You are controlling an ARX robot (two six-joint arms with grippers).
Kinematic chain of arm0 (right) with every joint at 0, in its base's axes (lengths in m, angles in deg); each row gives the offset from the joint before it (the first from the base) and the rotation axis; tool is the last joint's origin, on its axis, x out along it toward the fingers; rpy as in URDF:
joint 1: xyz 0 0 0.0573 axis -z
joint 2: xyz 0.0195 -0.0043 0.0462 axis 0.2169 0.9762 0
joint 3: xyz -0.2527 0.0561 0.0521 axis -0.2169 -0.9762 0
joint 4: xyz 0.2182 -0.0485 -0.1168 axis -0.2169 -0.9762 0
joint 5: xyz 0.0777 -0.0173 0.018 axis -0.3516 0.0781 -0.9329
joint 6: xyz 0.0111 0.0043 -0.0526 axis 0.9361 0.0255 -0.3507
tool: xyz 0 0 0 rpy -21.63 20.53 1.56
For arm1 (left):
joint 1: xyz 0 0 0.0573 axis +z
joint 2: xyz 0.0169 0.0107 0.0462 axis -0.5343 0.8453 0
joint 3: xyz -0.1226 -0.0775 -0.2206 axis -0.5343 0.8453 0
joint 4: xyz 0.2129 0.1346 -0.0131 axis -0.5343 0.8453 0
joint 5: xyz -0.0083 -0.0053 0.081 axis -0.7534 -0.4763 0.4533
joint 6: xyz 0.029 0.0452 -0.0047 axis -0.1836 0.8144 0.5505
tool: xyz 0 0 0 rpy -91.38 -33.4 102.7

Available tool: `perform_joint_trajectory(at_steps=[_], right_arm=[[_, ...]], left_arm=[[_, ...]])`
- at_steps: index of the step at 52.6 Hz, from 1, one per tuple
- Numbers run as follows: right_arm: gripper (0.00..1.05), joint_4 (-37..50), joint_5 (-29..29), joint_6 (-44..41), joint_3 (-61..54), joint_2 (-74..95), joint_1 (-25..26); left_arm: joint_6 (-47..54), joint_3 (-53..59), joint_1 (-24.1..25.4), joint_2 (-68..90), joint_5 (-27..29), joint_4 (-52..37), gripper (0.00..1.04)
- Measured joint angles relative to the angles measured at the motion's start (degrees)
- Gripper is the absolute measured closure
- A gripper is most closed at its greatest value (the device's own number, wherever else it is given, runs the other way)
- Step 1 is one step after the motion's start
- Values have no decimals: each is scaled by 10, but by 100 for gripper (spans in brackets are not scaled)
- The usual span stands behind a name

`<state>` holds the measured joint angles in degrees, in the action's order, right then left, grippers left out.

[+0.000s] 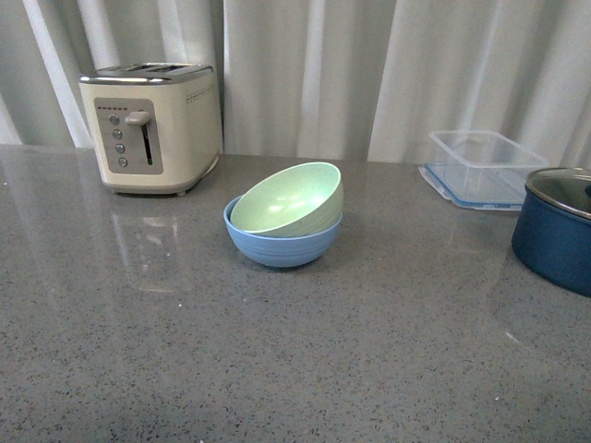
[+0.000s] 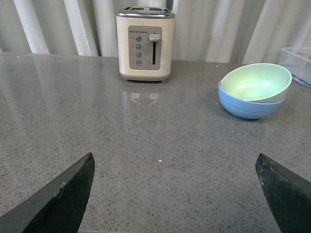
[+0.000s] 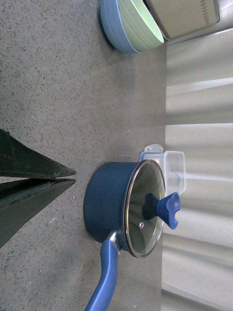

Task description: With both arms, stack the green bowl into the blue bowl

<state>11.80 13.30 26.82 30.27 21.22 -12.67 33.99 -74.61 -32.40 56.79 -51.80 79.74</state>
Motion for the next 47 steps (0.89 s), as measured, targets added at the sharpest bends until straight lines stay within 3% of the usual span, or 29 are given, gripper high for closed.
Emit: perform_joint_trajectory(at_steps=[47], right_arm=[[104, -198, 0, 0, 0, -206, 0]], left_arm=[[0, 0, 0, 0, 0, 0, 7]])
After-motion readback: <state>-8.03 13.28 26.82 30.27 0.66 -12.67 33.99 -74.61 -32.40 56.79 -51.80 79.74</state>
